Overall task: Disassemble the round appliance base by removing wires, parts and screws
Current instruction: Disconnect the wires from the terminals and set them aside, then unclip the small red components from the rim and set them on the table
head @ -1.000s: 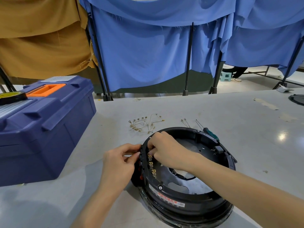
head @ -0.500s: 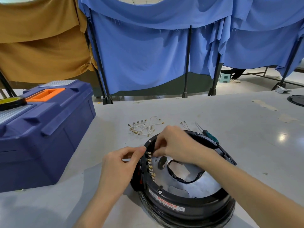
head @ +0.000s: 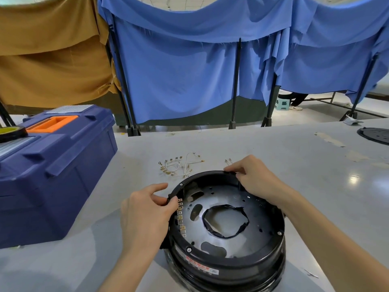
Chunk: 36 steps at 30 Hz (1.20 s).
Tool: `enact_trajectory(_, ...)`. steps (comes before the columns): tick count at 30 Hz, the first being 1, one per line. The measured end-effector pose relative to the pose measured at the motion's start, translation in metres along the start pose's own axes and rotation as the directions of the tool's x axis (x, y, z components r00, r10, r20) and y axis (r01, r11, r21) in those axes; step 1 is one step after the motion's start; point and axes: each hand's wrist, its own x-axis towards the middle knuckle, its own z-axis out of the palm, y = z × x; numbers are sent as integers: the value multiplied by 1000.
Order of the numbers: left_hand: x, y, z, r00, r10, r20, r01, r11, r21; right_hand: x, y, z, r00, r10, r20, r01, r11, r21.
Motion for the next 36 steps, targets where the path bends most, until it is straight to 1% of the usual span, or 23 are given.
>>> enact_trajectory(2,6,-2,-3,1000,-14,-14,15,998,66,0,1,-4,999,13,37,-18,991,131)
enact_trajectory(4,11,-3,-7,999,-47,-7,48,991,121,-3,5,-10,991,30,132,-70,949,307)
enact_trajectory(6,13,0,-8,999,-48,17,43,979,199,-5,10,-11,979,31,200,-114,902,416)
enact_trajectory(7,13,3,-6,999,-12,37,2,964,267,-6,12,-9,978,31,208,-123,884,451)
enact_trajectory(8,13,7,-3,996,50,69,-71,941,330,-6,13,-6,979,33,202,-127,871,475)
enact_trajectory(9,13,11,1,986,126,112,-159,921,356,-5,13,-3,981,37,189,-128,861,492)
enact_trajectory(10,12,17,5,967,195,167,-241,912,331,-4,13,2,984,42,172,-125,850,512)
enact_trajectory(11,11,25,10,945,235,229,-291,922,255,-3,12,6,987,44,154,-122,834,539)
enact_trajectory(12,10,31,15,921,243,304,-301,940,161,-2,11,10,989,44,142,-119,809,575)
enact_trajectory(13,9,36,22,893,228,389,-280,956,82,-1,11,13,989,42,139,-120,777,617)
enact_trajectory(14,7,41,30,856,201,476,-251,967,43,0,10,15,988,39,147,-127,741,660)
enact_trajectory(16,6,47,46,764,136,631,-223,973,60,1,11,15,981,26,192,-159,670,725)
enact_trajectory(18,6,52,58,669,40,743,-130,990,63,2,15,12,965,-5,263,-202,628,752)
enact_trajectory(20,10,55,67,597,-35,801,-12,999,52,2,18,10,943,-45,330,-230,629,743)
enact_trajectory(21,11,56,69,581,-54,812,23,998,50,2,19,10,934,-61,351,-232,643,729)
enact_trajectory(23,14,60,72,551,-82,830,103,994,30,3,21,11,927,-70,369,-237,652,720)
enact_trajectory(26,12,66,73,461,-116,880,277,961,-18,4,21,12,925,-61,375,-248,649,719)
enact_trajectory(28,9,67,72,413,-121,903,306,952,-12,5,21,12,929,-61,366,-237,662,711)
enact_trajectory(30,5,67,73,374,-118,920,303,953,-1,5,21,13,929,-70,363,-230,659,716)
enact_trajectory(32,3,66,74,358,-111,927,303,953,-3,6,22,14,929,-85,360,-214,670,711)
enact_trajectory(36,-1,66,77,398,-127,909,308,951,-2,7,22,15,934,-96,344,-186,691,698)
